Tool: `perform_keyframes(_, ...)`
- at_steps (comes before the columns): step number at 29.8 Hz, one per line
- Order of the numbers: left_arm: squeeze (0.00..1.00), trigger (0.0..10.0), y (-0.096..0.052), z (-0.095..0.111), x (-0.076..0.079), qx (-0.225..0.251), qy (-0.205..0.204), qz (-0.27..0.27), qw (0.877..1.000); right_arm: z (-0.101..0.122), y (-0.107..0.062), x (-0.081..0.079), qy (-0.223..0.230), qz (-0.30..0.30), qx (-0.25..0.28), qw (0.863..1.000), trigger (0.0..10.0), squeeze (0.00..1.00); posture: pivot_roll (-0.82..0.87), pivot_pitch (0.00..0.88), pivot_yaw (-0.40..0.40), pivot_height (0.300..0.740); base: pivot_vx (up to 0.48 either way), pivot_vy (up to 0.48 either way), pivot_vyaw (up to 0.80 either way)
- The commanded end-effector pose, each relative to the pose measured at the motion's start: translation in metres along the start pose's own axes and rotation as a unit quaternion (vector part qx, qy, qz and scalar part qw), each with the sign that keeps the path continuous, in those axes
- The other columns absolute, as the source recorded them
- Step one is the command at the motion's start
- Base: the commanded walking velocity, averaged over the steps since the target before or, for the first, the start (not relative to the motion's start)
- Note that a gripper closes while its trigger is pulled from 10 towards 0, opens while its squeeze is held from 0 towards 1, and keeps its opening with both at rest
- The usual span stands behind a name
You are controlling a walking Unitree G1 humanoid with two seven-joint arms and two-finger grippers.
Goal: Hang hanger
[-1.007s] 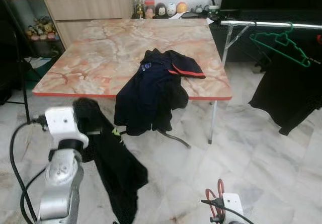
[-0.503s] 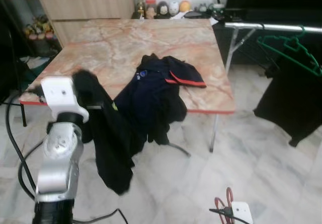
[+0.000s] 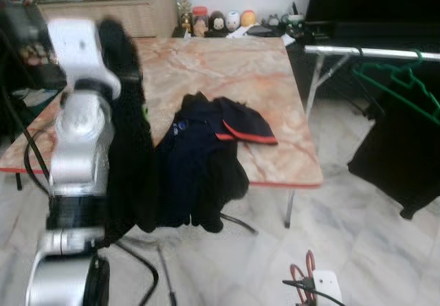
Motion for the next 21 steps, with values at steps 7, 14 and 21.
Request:
perform_keyframes(7,0.00,10.0,0.021,0.012,0.015,0.020,0.000,-0.022,1.000,-0.003,0.000,-0.008,0.000,0.009,-0.002,1.000,10.0,0.00,0.00,0.000,0.039,0.740,0.406,0.000,0.00)
perform_keyframes(14,0.00,10.0,-0.014,-0.032,0.036,-0.067,-0.033,-0.081,0.994,-0.002,0.000,-0.005,-0.002,0.006,-0.003,1.000,10.0,0.00,0.00,0.000,0.036,0.740,0.207,0.000,0.00)
perform_keyframes(21,0.00,10.0,-0.096,-0.074,0.030,-0.203,-0.030,-0.128,0.970,-0.005,0.000,-0.003,-0.012,0.007,-0.009,1.000,10.0,0.00,0.01,0.000,0.040,0.740,0.000,0.000,0.00)
Point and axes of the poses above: a point about 5 cm out from each wrist's last joint towards the gripper, its own y axis pointing out of the wrist towards the gripper, its own z axis along the axis of the wrist's last joint, x = y × z, the point moved 1 cm from there along y, pointing out of the wrist towards the gripper, and after that the axes turned 8 degrees about y, right-handed, at the moved point
